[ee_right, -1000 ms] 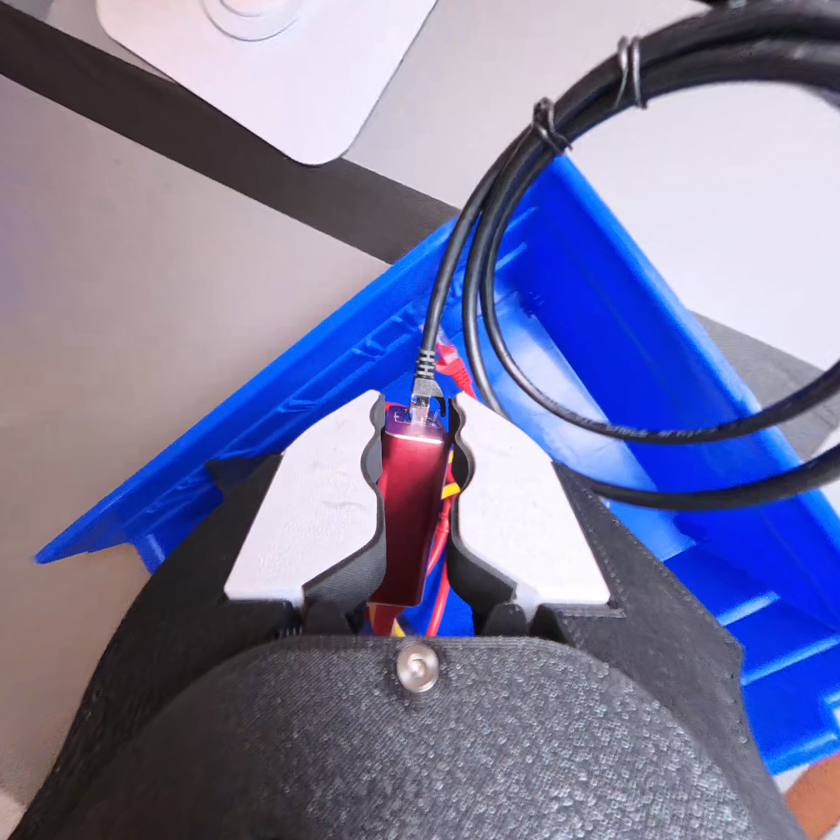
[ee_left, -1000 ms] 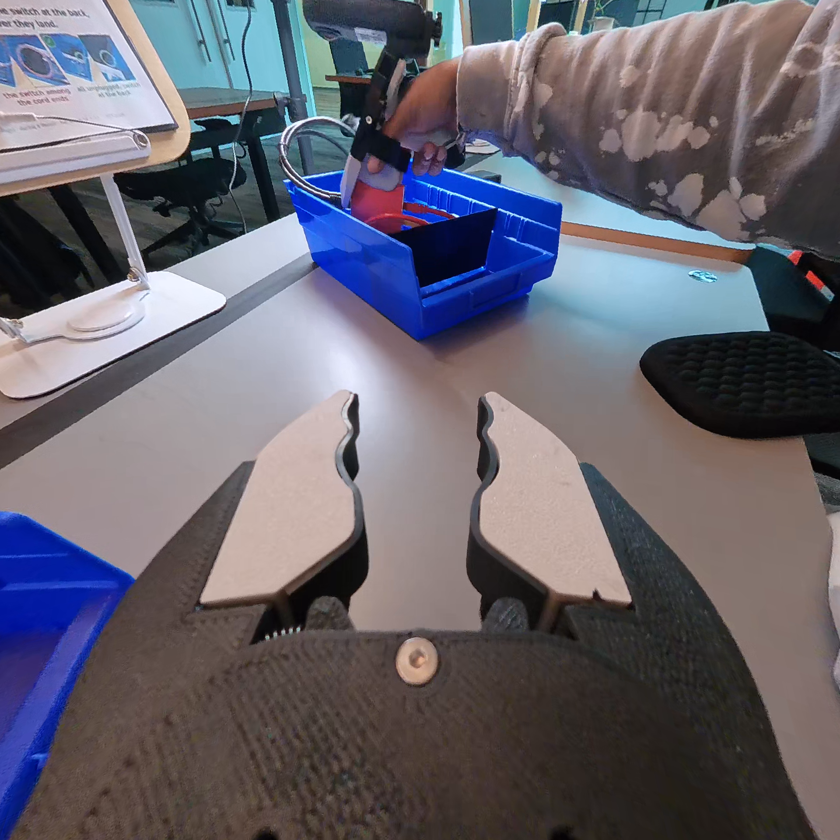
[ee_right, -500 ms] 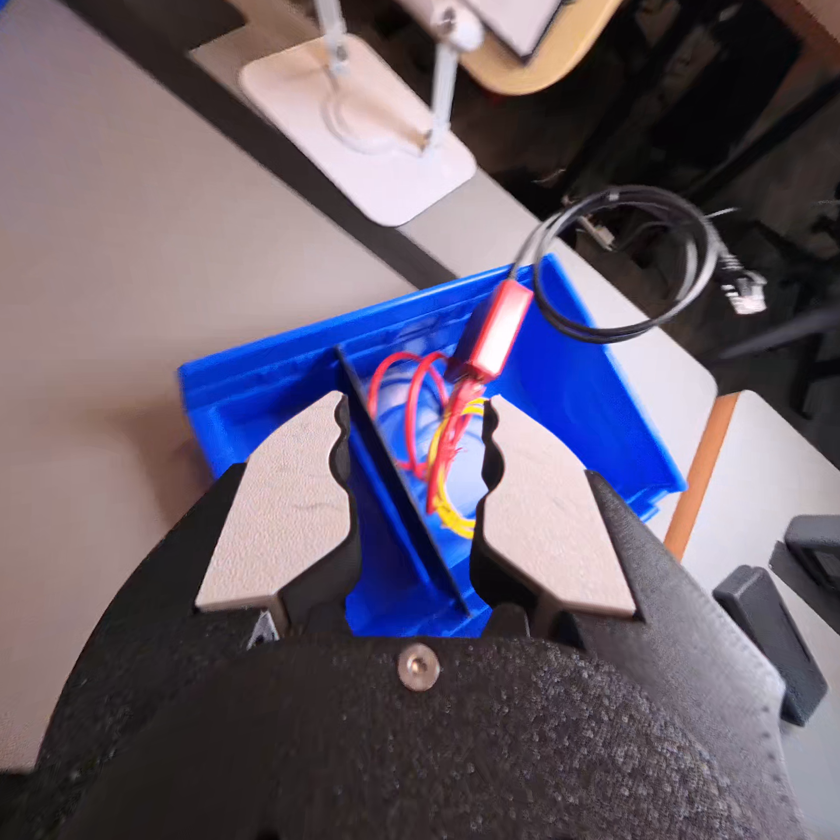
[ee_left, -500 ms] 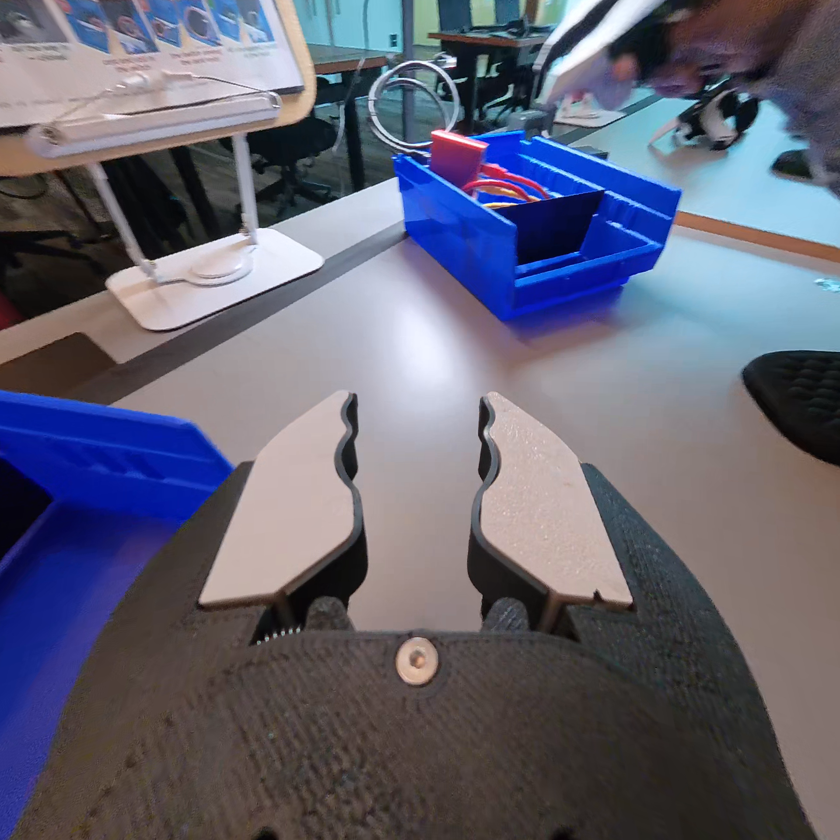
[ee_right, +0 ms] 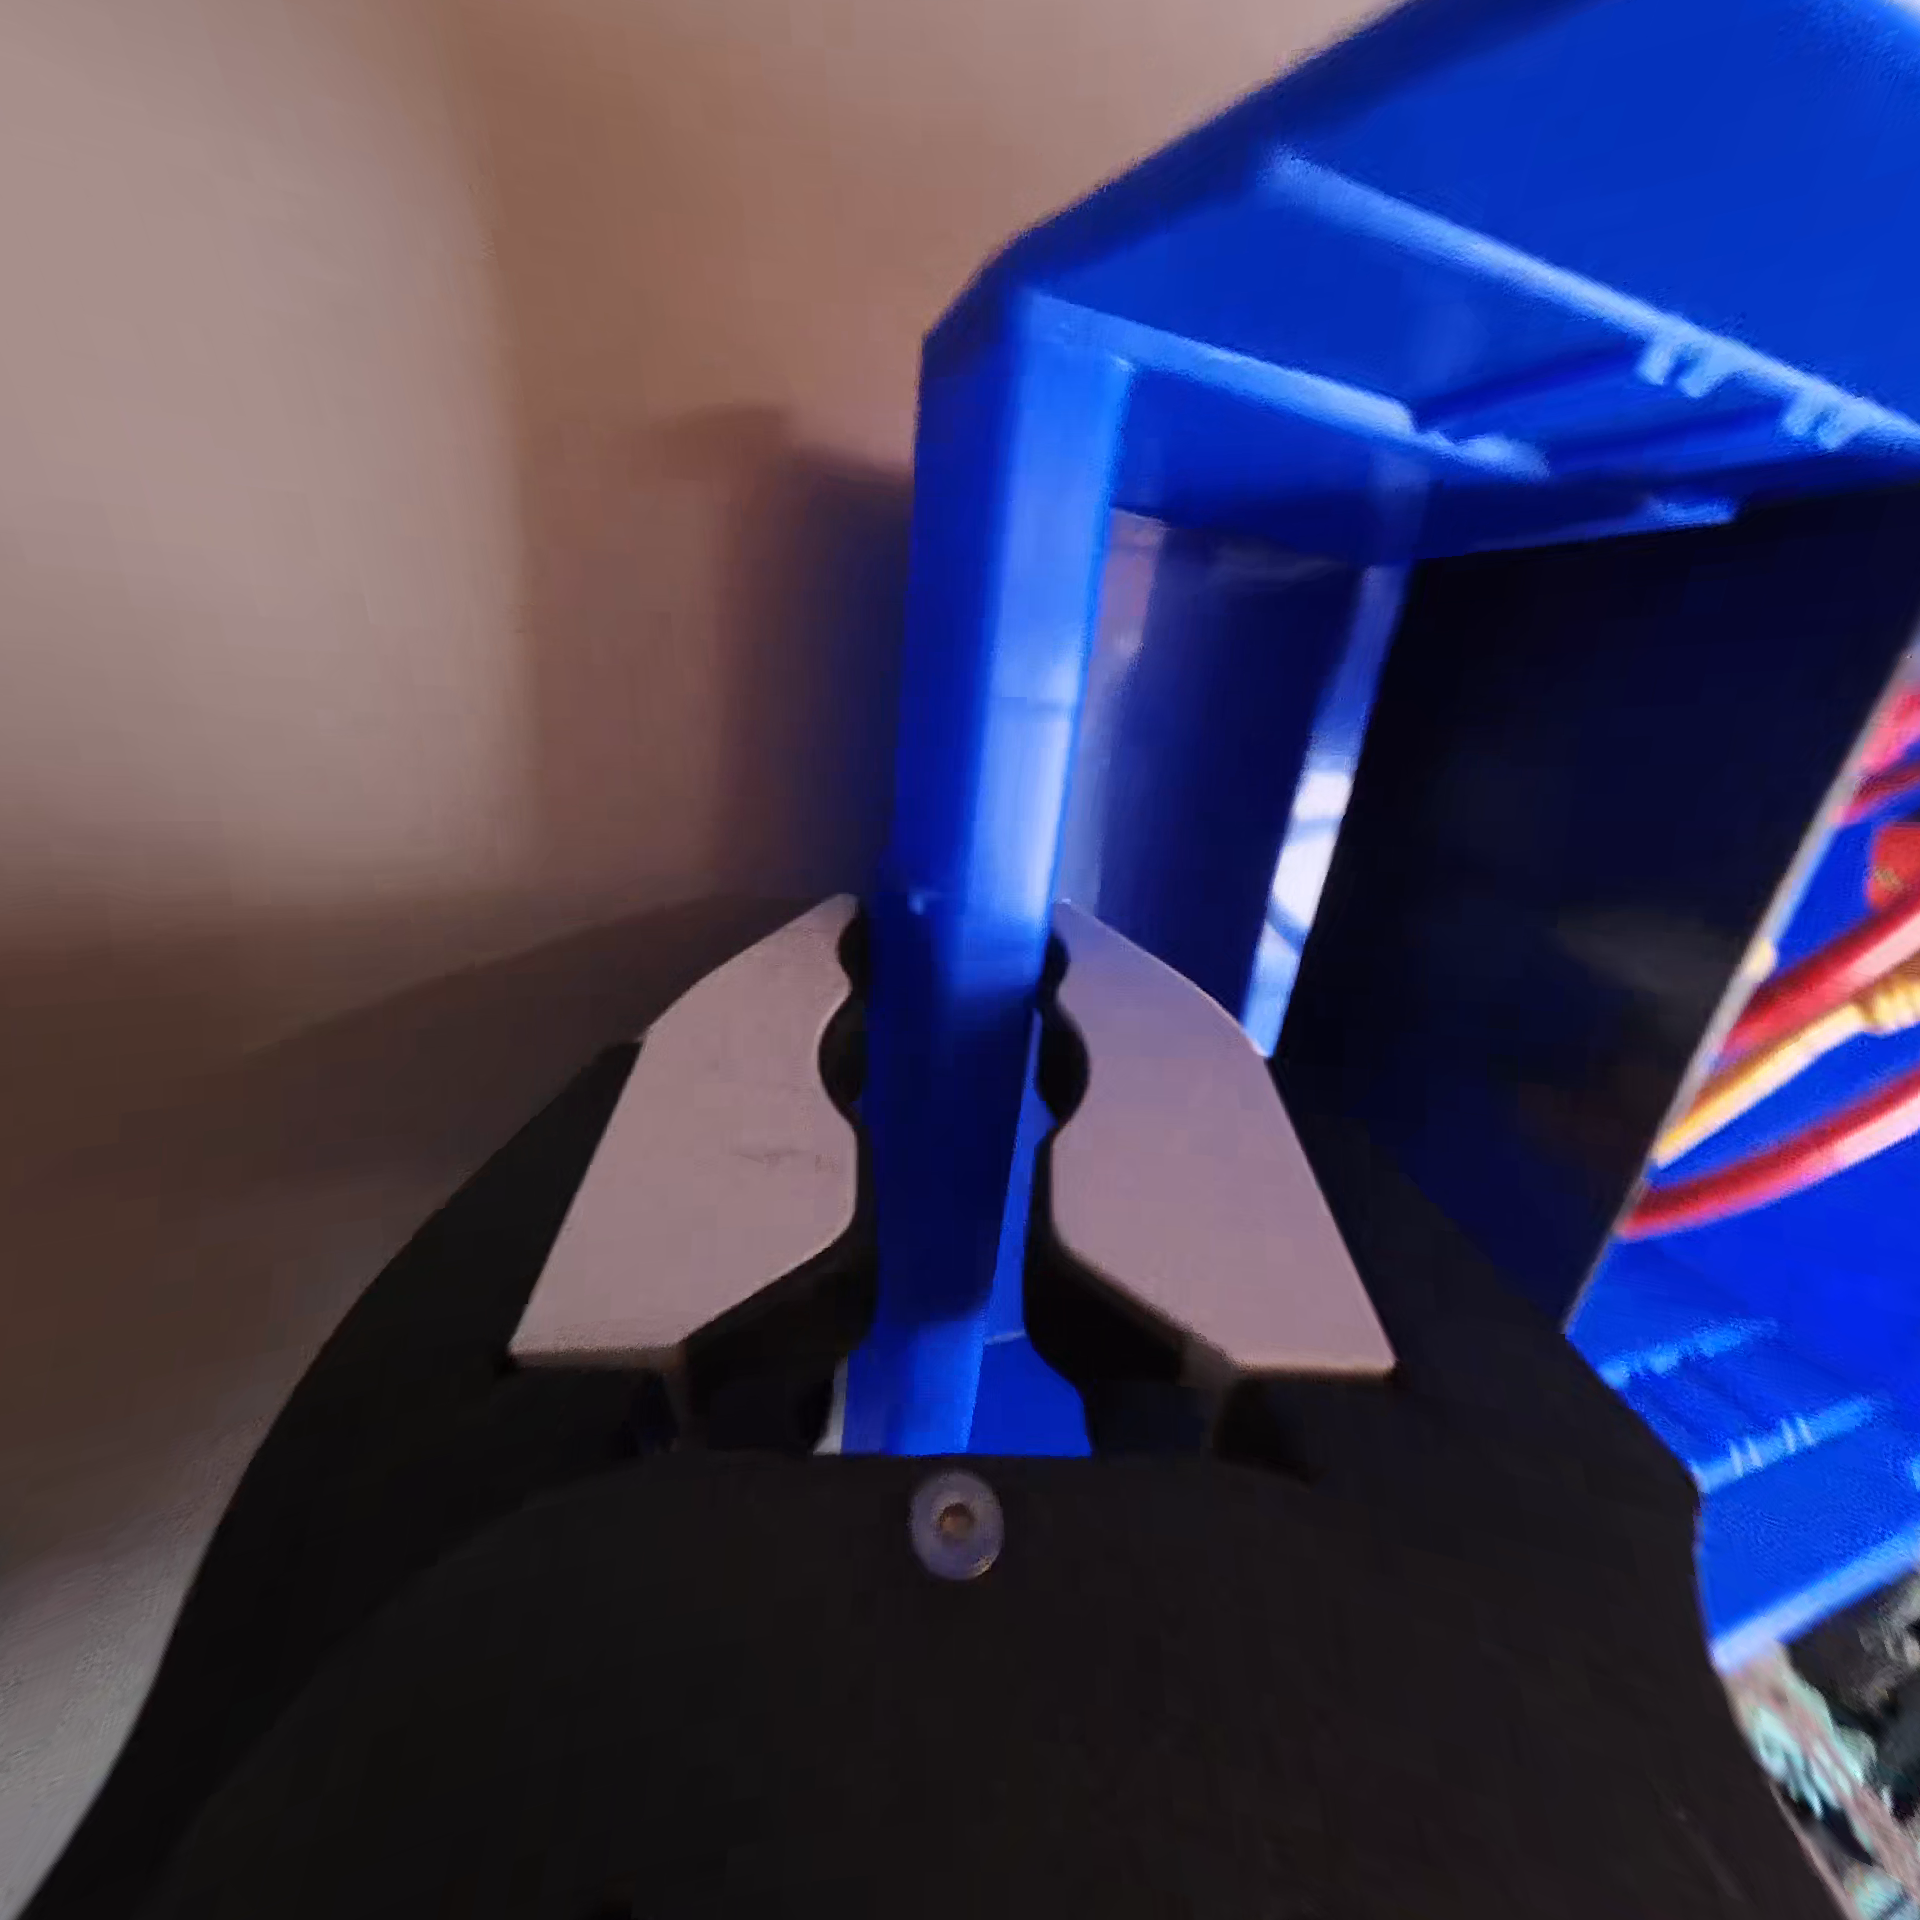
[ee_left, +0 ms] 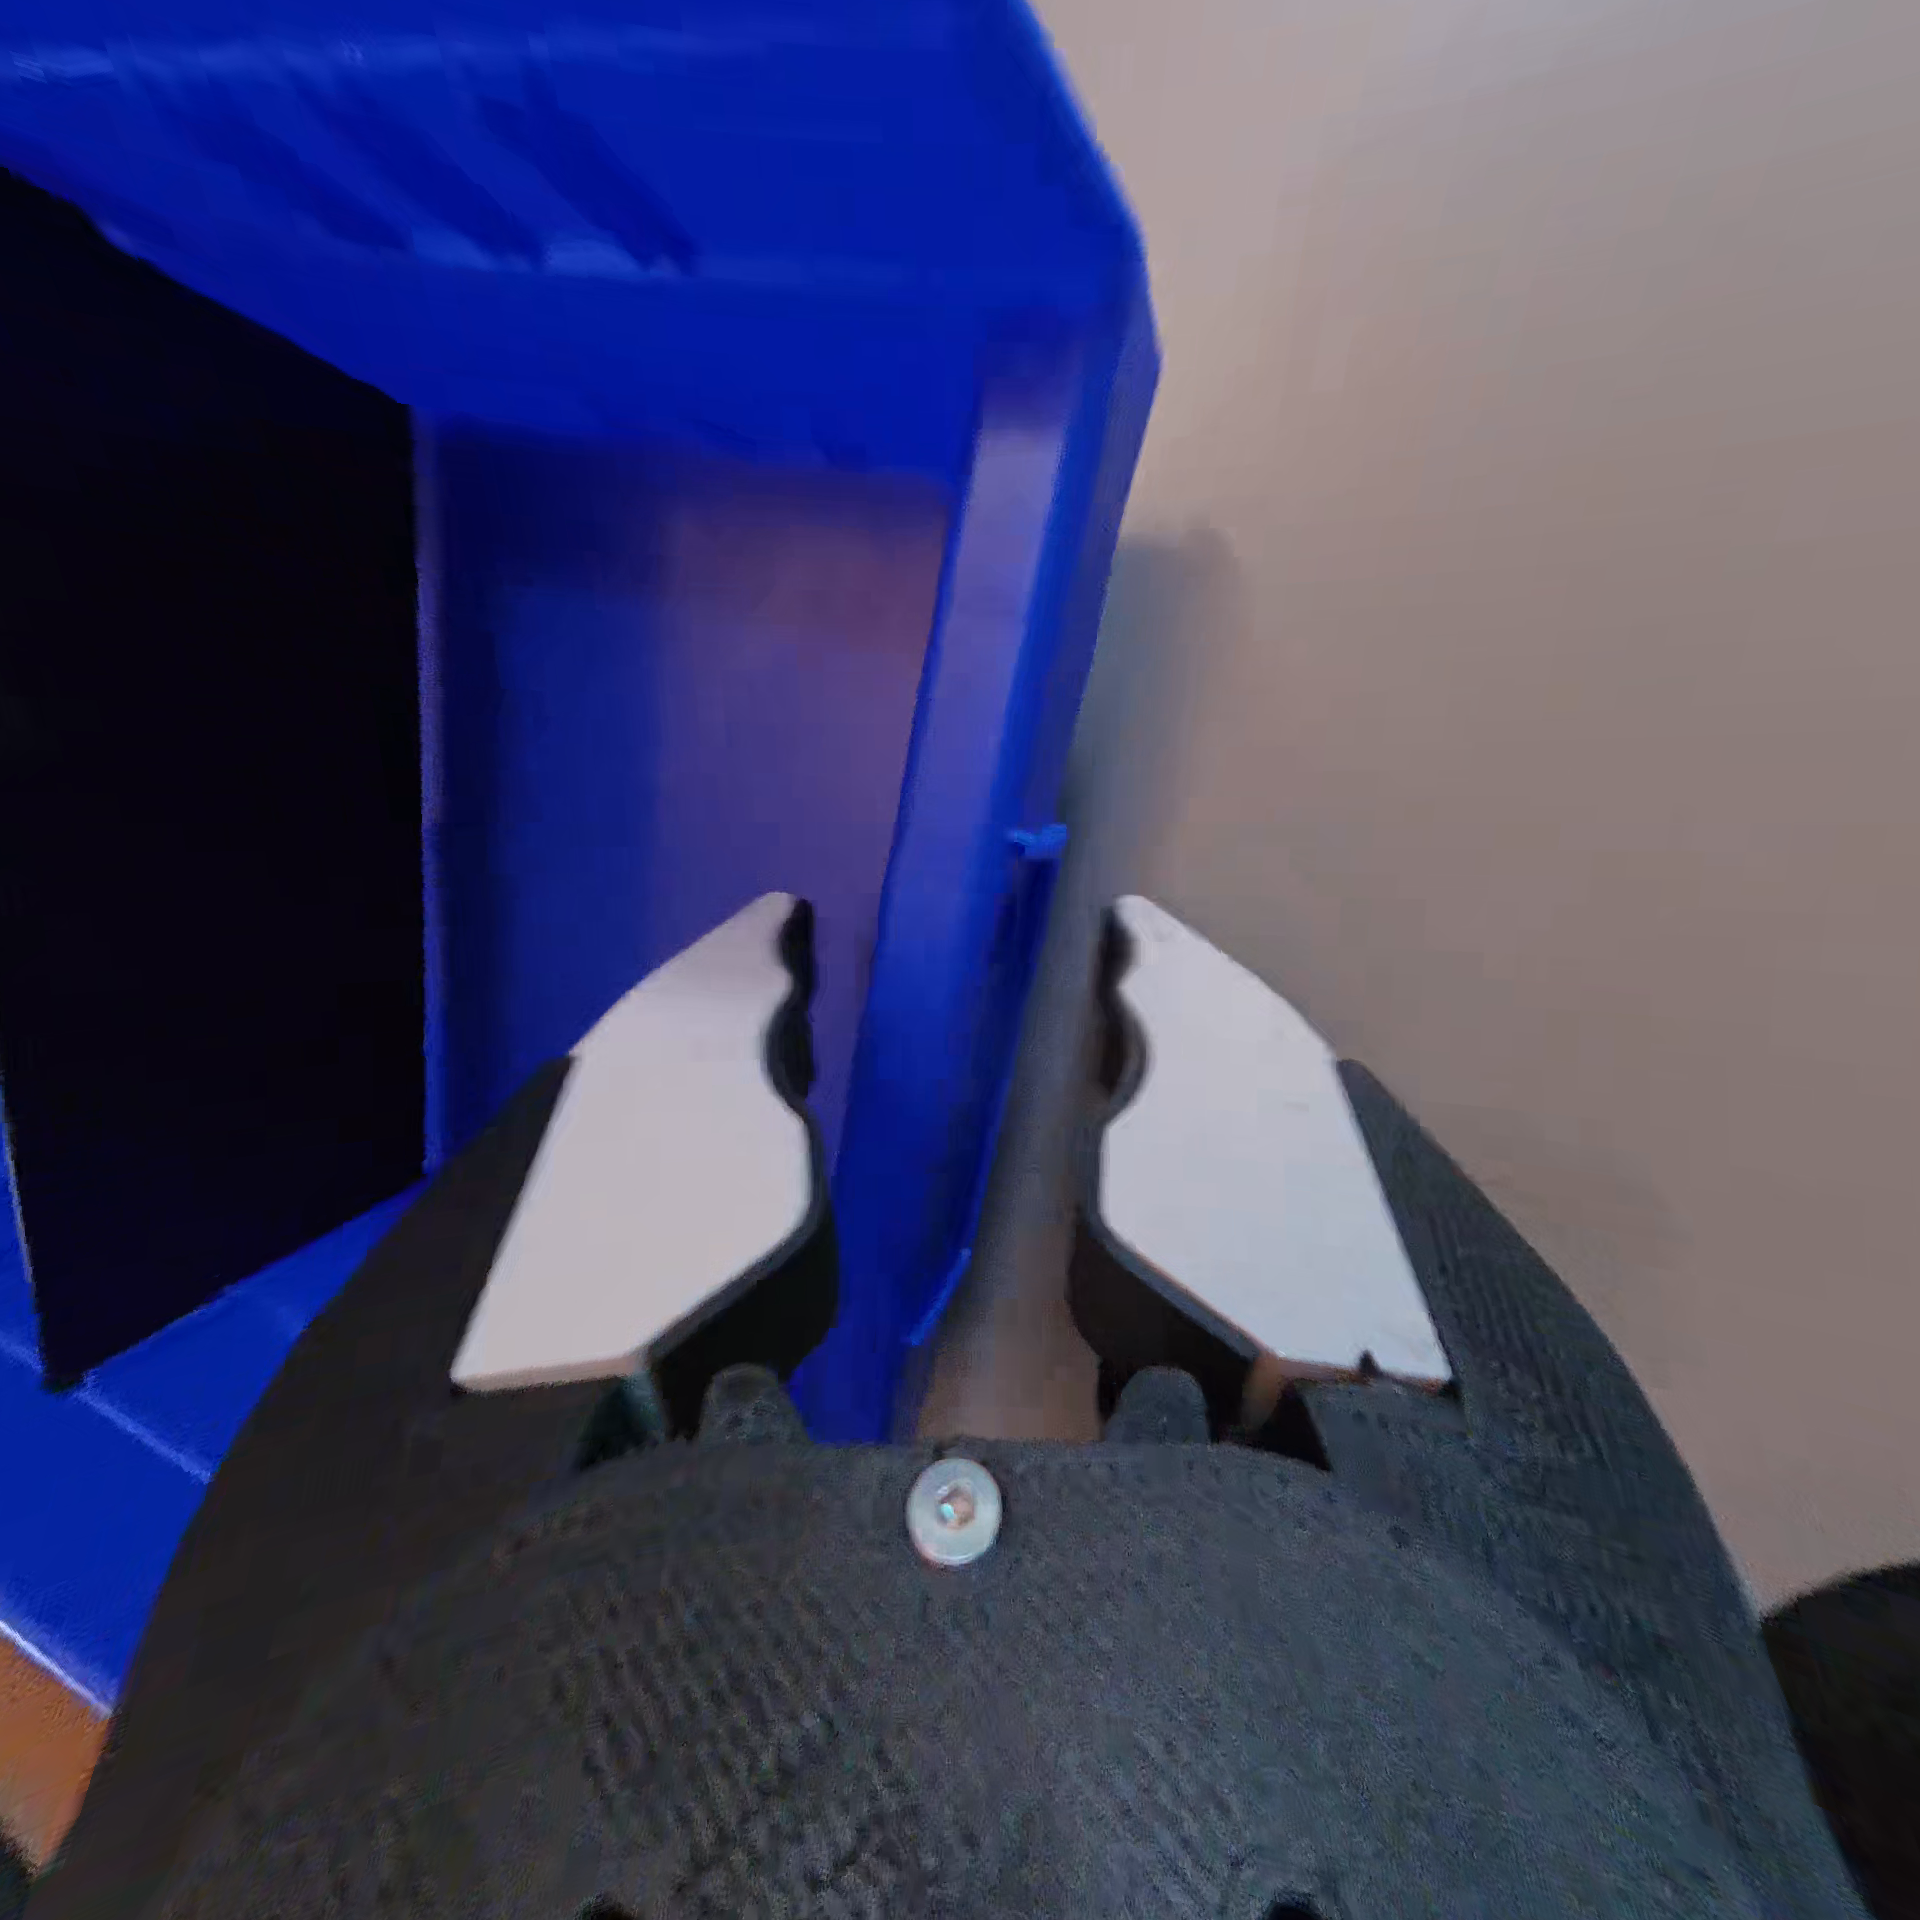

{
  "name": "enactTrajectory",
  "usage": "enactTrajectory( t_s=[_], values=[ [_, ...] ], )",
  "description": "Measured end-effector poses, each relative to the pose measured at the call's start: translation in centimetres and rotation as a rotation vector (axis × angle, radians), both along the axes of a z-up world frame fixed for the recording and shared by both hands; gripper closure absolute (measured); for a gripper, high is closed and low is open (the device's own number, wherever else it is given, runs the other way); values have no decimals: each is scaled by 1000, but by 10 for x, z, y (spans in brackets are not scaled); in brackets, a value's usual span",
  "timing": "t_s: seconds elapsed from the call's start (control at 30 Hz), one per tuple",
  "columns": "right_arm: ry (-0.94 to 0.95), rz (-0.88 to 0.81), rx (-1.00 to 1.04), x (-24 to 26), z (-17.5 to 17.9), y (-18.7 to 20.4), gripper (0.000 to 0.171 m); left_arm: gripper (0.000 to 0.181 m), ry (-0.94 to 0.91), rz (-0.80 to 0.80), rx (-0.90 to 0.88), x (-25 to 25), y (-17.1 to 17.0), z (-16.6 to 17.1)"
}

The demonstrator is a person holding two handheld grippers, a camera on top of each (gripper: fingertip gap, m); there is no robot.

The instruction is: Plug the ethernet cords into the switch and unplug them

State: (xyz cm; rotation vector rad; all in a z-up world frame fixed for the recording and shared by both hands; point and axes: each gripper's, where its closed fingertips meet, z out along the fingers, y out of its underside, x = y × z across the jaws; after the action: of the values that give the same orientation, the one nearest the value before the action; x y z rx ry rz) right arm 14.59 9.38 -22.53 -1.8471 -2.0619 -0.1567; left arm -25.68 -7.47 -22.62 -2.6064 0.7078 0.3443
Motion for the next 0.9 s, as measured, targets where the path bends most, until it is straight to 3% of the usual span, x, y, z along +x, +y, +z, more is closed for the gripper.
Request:
enactTrajectory(
  t_s=[0.03,0.07,0.27,0.63,0.7,0.77,0.9],
  values=[
    [9,19,-2,-5,-1,0,144,148,18,-45,-1,0,3,-2],
    [15,45,11,-10,0,1,144,150,33,-95,5,2,6,-2],
    [14,155,58,-21,1,-17,143,152,60,-229,8,37,15,-1],
    [73,387,122,-48,5,-131,141,151,105,-677,112,171,55,2],
    [179,373,136,-54,17,-152,139,148,129,-708,186,179,68,6],
    [395,295,89,-57,51,-173,134,141,72,-665,237,182,71,17],
    [900,-52,37,-15,122,-169,138,134,-318,-560,403,203,43,58]
  ],
)
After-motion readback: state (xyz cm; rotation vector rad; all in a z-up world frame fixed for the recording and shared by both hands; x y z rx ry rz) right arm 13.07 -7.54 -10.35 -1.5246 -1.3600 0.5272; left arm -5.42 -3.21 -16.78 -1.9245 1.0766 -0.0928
